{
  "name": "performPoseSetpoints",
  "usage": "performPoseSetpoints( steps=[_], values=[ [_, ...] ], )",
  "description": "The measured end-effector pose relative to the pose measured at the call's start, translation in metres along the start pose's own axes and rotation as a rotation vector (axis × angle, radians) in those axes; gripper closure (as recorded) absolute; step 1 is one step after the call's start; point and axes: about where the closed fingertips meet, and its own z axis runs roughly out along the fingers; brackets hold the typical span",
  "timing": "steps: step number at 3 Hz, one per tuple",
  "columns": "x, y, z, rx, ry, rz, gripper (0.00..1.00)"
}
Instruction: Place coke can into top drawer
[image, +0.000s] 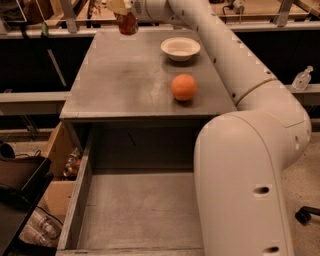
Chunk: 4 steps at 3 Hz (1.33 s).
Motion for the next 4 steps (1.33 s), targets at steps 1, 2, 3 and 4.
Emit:
performPoseSetpoints(
  steps=[1, 2, 3, 4],
  values=[
    [-0.064, 0.000, -0.074, 0.088, -0.085, 0.003, 1.00],
    [-0.131, 0.036, -0.155, 0.133, -0.188, -0.028, 1.00],
    [-0.125, 0.118, -0.203, 0.080, -0.188, -0.035, 1.00],
    [-0.049, 0.176, -0.208, -0.031, -0.098, 0.042, 1.00]
  ],
)
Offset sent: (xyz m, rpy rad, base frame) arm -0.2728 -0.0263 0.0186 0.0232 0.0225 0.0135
